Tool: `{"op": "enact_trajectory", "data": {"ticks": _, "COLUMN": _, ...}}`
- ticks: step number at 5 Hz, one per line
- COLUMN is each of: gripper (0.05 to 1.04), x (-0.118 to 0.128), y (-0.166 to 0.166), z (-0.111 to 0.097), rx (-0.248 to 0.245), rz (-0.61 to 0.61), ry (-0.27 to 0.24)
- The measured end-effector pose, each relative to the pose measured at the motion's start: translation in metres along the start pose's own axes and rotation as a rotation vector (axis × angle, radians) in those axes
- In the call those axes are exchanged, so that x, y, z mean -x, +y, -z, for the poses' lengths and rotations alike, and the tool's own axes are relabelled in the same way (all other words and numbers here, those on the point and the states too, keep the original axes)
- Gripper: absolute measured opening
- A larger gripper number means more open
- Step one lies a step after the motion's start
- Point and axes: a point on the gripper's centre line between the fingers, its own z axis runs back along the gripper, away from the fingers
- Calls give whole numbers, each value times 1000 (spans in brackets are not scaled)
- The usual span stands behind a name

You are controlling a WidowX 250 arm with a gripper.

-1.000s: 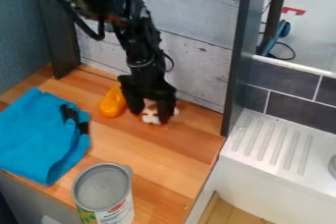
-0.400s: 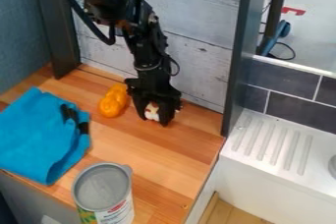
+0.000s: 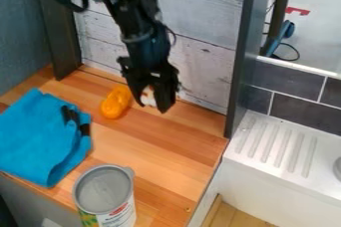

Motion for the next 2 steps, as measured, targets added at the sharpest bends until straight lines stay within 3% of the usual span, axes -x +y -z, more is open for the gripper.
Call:
{"op": "enact_trajectory", "data": {"ticks": 1, "gripper": 658, "x": 24, "y": 27, "z": -32, "rx": -7, "rz": -96, "ry": -47}}
{"op": "enact_trajectory", "data": {"ticks": 2, "gripper": 658, "x": 32, "y": 63, "z": -39, "rx": -24, "rz": -164, "ry": -71}}
